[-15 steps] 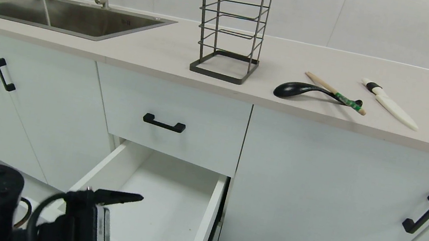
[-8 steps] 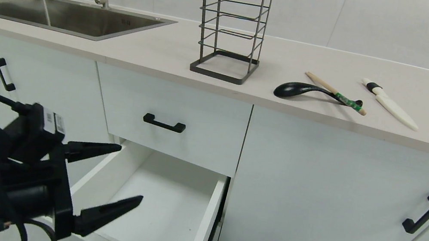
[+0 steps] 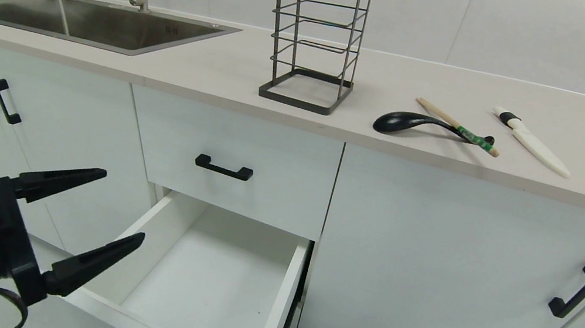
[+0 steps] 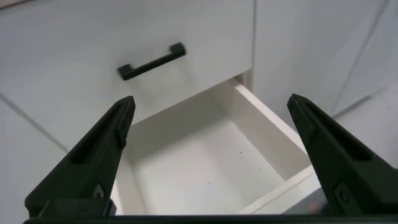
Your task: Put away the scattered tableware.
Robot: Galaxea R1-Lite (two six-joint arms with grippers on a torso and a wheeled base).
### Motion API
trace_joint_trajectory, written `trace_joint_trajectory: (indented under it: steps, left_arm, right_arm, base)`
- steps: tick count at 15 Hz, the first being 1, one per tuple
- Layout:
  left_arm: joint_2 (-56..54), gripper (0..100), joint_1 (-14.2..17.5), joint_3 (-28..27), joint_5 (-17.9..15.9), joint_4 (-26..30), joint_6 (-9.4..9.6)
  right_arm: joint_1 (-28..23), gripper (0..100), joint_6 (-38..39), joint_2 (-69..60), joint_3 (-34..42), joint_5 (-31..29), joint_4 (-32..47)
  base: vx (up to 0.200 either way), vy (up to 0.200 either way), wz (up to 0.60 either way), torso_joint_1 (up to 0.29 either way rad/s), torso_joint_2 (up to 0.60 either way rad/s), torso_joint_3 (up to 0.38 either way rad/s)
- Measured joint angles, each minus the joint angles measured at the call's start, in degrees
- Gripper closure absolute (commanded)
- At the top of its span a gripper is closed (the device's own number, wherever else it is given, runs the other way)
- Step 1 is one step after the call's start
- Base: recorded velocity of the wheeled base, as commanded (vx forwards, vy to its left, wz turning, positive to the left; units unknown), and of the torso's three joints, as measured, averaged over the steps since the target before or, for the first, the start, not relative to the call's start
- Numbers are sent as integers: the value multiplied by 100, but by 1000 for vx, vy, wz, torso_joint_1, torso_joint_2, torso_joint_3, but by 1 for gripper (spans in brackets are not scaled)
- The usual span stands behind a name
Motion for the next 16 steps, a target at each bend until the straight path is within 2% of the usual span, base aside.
trace_joint_trajectory:
  steps: [3,5,9,11,16]
  left_arm:
    - [-649,0,236,616,230,67,90]
    - [-1189,0,313,905,294,412,119]
    - [-2640,0,490,1026,356,1798,255]
    - [-3429,0,553,1029,371,2263,308]
    - [-4773,0,647,1048,369,2458,405]
  right_arm:
    - [0,100,2,0,0,0,2]
    - [0,100,2,0,0,1,2]
    - [0,100,0,0,0,1,2]
    - [-2,100,0,0,0,0,2]
    - [0,100,0,0,0,1,2]
  base:
    - [0,0,0,0,0,0]
    - [0,0,0,0,0,0]
    - [0,0,0,0,0,0]
    - [0,0,0,0,0,0]
    - [0,0,0,0,0,0]
